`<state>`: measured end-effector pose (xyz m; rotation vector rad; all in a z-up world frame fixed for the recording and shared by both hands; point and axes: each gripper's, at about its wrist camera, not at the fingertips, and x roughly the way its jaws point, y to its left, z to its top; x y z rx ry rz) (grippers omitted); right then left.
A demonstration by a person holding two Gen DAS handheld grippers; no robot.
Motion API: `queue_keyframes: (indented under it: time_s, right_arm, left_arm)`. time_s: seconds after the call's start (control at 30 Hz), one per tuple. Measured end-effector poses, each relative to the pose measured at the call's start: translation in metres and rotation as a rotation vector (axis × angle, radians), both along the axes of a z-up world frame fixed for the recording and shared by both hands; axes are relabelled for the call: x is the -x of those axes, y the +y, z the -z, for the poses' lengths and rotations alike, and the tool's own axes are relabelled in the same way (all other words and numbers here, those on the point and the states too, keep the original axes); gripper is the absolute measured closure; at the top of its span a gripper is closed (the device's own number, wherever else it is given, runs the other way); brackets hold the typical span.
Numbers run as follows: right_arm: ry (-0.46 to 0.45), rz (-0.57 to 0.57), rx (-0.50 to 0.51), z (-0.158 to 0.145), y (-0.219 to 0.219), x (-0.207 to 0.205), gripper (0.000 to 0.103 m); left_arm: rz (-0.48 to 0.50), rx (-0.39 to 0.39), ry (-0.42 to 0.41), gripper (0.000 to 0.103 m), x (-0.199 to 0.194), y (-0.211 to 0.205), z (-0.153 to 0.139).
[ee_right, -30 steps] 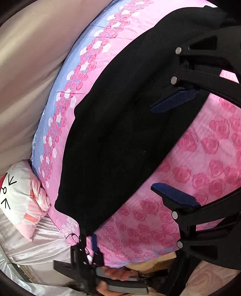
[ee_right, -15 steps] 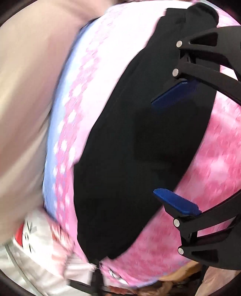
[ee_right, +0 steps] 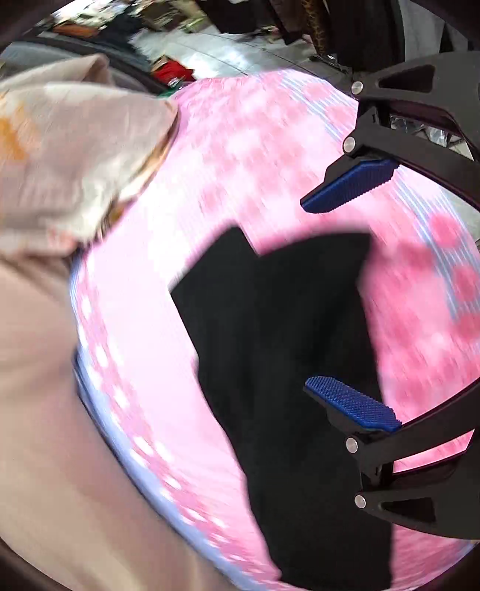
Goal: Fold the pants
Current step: 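Lift the waistband with both tools and fold it over toward the leg cuffs, then open both tools and release the folded pants onto the bed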
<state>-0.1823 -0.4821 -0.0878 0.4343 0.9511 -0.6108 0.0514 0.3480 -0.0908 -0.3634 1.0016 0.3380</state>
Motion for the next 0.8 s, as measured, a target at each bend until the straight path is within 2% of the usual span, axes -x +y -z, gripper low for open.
queue_keyframes:
  time_s: [0.07,0.13,0.2,0.27,0.37,0.4,0.43,0.47,0.5,0.53,0.6,0.7,0.73,0.8]
  right_arm:
    - [-0.006,0.013,-0.069,0.010,-0.030,0.003,0.013]
    - [0.006,0.018,-0.152,0.024,-0.053,0.002,0.012]
    - [0.031,0.004,-0.227,0.043,-0.067,-0.005,0.013]
    - [0.050,-0.025,-0.259,0.053,-0.066,-0.010,0.013]
    - [0.065,-0.103,-0.250,0.062,-0.058,-0.022,0.017]
    - [0.059,-0.150,-0.240,0.063,-0.052,-0.026,0.041]
    - [0.070,-0.196,-0.252,0.067,-0.046,-0.032,0.072]
    - [0.080,-0.223,-0.255,0.067,-0.042,-0.037,0.081]
    - [0.086,-0.252,-0.230,0.063,-0.035,-0.041,0.090]
    - [0.069,-0.301,-0.186,0.048,-0.025,-0.044,0.094]
    - [-0.016,-0.361,-0.124,0.011,-0.015,-0.046,0.094]
    - [-0.190,-0.413,0.012,-0.071,-0.013,-0.042,0.094]
    - [-0.216,-0.433,0.073,-0.093,-0.013,-0.044,0.094]
    - [-0.184,-0.469,0.169,-0.099,-0.016,-0.059,0.092]
  left_arm:
    - [0.063,-0.057,-0.024,0.040,-0.003,-0.038,-0.019]
    - [0.120,-0.090,-0.036,0.031,-0.013,-0.075,-0.028]
    - [0.197,-0.104,-0.054,0.027,-0.017,-0.124,-0.040]
    - [0.247,-0.096,-0.055,0.023,-0.021,-0.158,-0.044]
    - [0.332,-0.064,-0.041,0.023,-0.020,-0.221,-0.047]
    - [0.357,-0.052,-0.029,0.023,-0.020,-0.235,-0.046]
    - [0.384,-0.041,-0.018,0.023,-0.018,-0.247,-0.044]
    - [0.406,-0.037,-0.011,0.023,-0.017,-0.259,-0.043]
    - [0.438,-0.045,-0.004,0.023,-0.014,-0.274,-0.041]
    - [0.455,-0.059,0.001,0.023,-0.013,-0.283,-0.040]
    - [0.483,-0.095,0.013,0.023,-0.010,-0.301,-0.039]
    - [0.487,-0.133,-0.003,0.023,-0.005,-0.310,-0.043]
    - [0.483,-0.141,-0.009,0.023,-0.004,-0.311,-0.045]
    - [0.469,-0.145,-0.014,0.023,-0.003,-0.312,-0.046]
